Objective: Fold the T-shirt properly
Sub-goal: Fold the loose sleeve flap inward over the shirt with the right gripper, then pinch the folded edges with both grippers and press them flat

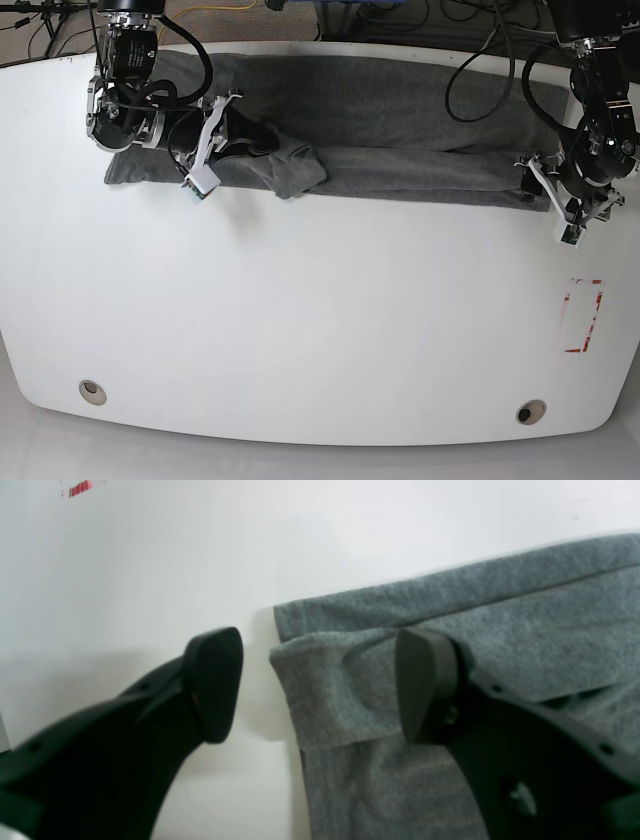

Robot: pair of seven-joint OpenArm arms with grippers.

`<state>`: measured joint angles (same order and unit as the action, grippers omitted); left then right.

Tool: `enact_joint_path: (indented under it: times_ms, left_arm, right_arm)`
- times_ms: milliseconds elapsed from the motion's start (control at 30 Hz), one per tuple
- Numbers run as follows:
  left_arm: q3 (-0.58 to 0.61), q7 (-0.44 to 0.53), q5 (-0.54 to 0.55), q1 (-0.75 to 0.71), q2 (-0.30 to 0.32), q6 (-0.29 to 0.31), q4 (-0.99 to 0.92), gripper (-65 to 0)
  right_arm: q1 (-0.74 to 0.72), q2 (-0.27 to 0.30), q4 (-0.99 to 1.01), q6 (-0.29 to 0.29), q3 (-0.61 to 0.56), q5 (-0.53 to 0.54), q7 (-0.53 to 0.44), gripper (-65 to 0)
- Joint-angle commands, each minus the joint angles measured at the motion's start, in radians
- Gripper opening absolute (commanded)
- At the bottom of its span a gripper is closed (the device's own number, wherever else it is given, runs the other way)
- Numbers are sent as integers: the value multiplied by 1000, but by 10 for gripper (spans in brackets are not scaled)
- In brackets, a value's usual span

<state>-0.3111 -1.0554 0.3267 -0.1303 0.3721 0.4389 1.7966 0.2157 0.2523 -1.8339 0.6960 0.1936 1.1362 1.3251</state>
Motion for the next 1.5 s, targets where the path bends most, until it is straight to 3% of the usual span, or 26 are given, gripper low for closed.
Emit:
enact_joint_path:
  times_ms: [0,167,333,500,667,800,1000,1100,1367,1467]
  left_arm:
    - [-4,16,4,13,15,-2,13,-199]
    - [-4,16,4,13,14,-2,13,-199]
    - [-4,16,4,13,14,-2,13,-199]
    - [-4,16,4,11,14,-2,15,-199]
    - [-4,16,10,7,14,-2,24,-199]
    - [-4,16,16,7,8,-1,59,-199]
    - [-52,14,136,4,-31,-1,108,-199]
    - [-93,14,202,-10,-46,-1,107,-199]
    - [-119,19,263,-75,-58,-4,105,-222]
    - [-119,22,263,-90,-60,-5,90,-282]
  right_arm:
    - [14,17,-19,2,-15,37,-20,-650]
    - [46,18,-19,2,-38,37,-20,-629]
    - [70,45,-34,2,-85,37,-19,-450]
    - [89,69,-56,2,-130,40,-22,-217]
    - [101,69,-53,2,-78,40,-23,-117]
    - [103,71,-54,2,7,38,-23,-119]
    - [106,72,-66,2,178,-20,-25,-143]
    - [107,64,-92,2,238,-94,-25,-236]
    - [147,0,-134,2,314,-304,-80,-647]
    - [152,-20,-135,2,303,-413,-137,-640]
